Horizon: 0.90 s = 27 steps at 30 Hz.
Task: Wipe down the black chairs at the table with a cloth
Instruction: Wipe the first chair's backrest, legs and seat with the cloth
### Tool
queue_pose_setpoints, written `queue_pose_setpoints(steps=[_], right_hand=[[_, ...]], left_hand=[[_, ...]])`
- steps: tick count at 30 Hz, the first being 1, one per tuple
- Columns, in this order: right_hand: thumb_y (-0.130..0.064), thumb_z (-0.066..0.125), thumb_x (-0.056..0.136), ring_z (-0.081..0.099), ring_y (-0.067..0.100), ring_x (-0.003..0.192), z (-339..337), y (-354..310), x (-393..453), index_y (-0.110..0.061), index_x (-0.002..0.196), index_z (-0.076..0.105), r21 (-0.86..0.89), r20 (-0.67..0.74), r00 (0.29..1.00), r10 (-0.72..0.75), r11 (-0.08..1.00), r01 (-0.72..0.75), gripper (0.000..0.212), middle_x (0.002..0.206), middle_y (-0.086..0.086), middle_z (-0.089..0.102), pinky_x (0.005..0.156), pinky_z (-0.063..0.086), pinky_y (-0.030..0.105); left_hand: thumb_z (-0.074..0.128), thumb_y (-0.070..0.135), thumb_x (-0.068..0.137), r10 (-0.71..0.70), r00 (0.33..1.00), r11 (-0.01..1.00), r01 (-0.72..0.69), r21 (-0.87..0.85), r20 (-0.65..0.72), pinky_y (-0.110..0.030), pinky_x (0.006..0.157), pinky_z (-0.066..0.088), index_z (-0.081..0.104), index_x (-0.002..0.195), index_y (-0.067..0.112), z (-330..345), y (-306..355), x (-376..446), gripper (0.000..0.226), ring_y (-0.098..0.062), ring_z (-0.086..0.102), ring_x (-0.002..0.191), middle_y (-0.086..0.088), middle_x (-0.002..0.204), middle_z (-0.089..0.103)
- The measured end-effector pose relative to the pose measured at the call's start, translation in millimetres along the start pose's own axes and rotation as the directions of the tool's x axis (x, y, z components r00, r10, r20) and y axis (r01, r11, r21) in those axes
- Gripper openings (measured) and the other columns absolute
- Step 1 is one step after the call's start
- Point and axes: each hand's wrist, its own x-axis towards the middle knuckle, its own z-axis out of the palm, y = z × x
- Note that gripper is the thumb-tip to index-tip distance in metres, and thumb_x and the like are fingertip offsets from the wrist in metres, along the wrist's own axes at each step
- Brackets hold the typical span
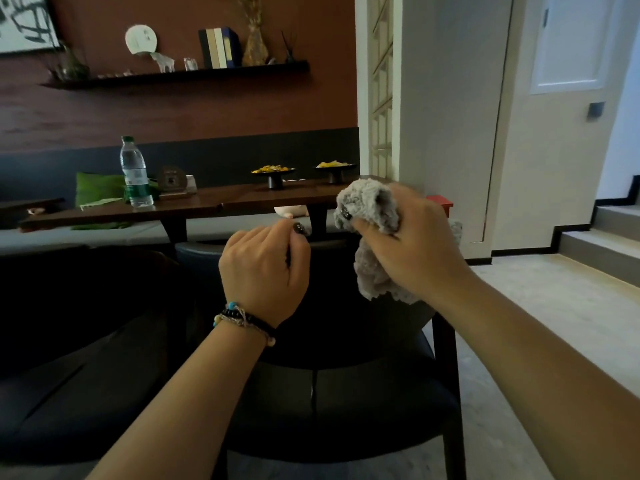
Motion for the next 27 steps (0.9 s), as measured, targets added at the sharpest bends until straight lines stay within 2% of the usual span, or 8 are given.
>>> queue_pose_setpoints(steps=[4,7,11,16,20,23,25,27], right_hand=[[-0.035,0.073,0.082,0.054,-0.008,0.087,-10,-2,9,-0.041,0.093,0.054,0.130,0.094,0.993,0.066,0.988,-0.078,0.023,0.094,-0.019,0.053,0.076,0.041,0.002],[-0.055,0.073,0.066,0.061,-0.010,0.089,-17,-3,12,-0.038,0.104,0.050,0.307,0.180,0.968,0.174,0.925,-0.224,0.047,0.093,-0.021,0.065,0.073,0.049,0.007],[-0.061,0.065,0.069,0.067,0.004,0.083,-22,-1,20,-0.030,0.098,0.061,0.342,0.303,0.931,0.203,0.889,-0.305,0.043,0.091,-0.011,0.069,0.069,0.055,0.018],[-0.078,0.040,0.076,0.068,0.012,0.087,-33,4,24,-0.019,0.100,0.066,0.424,0.444,0.837,0.321,0.747,-0.512,0.069,0.084,-0.004,0.072,0.091,0.048,0.034],[-0.033,0.054,0.097,0.065,-0.002,0.085,-46,22,24,-0.028,0.094,0.062,0.235,0.172,0.943,0.286,0.917,-0.321,0.010,0.084,-0.009,0.071,0.081,0.049,0.016],[-0.033,0.058,0.094,0.060,-0.006,0.082,-39,26,23,-0.033,0.091,0.062,0.097,0.329,0.919,0.216,0.961,-0.260,0.005,0.086,-0.015,0.065,0.070,0.044,0.018],[-0.041,0.055,0.094,0.060,-0.006,0.077,-25,25,20,-0.035,0.089,0.064,0.065,0.431,0.883,0.186,0.970,-0.235,0.012,0.081,-0.017,0.065,0.068,0.042,0.022],[-0.043,0.054,0.094,0.060,-0.004,0.076,-17,25,21,-0.036,0.085,0.064,0.062,0.439,0.883,0.165,0.975,-0.213,0.015,0.080,-0.016,0.066,0.068,0.042,0.024]], left_hand=[[0.039,0.040,0.091,-0.036,0.974,0.986,0.072,-0.152,0.224,-0.026,0.065,0.045,0.048,0.125,0.016,-17,-2,8,0.043,-0.002,0.058,0.066,0.016,0.090,0.063],[0.059,0.033,0.087,-0.015,0.930,0.904,0.170,-0.393,0.367,-0.029,0.082,0.054,0.037,0.136,0.023,-30,-1,15,0.055,0.000,0.059,0.104,0.016,0.127,0.055],[0.078,0.012,0.076,0.088,0.900,0.815,0.181,-0.551,0.426,-0.026,0.105,0.039,0.024,0.145,0.026,-35,11,33,0.088,-0.003,0.041,0.132,0.008,0.147,0.037],[0.079,0.015,0.076,0.129,0.921,0.824,0.106,-0.556,0.367,-0.009,0.088,0.045,0.031,0.138,0.025,-24,40,33,0.079,0.006,0.057,0.101,0.013,0.109,0.056],[0.066,0.035,0.080,0.325,0.917,0.893,-0.217,-0.394,0.233,-0.028,0.081,0.046,0.067,0.112,0.023,-34,25,35,0.034,-0.008,0.053,0.091,0.004,0.100,0.058],[0.070,0.038,0.078,0.309,0.919,0.939,-0.255,-0.230,0.243,-0.037,0.082,0.043,0.071,0.104,0.022,-55,1,45,0.031,-0.014,0.053,0.092,0.001,0.101,0.057],[0.077,0.029,0.077,0.276,0.822,0.957,-0.188,-0.221,0.498,-0.043,0.087,0.048,0.067,0.110,0.024,-69,-6,51,0.035,-0.012,0.056,0.098,0.005,0.110,0.056],[0.075,0.040,0.075,0.200,0.606,0.973,-0.034,-0.226,0.770,-0.031,0.092,0.049,0.055,0.119,0.036,-83,-6,57,0.048,0.001,0.052,0.104,0.016,0.119,0.051]])
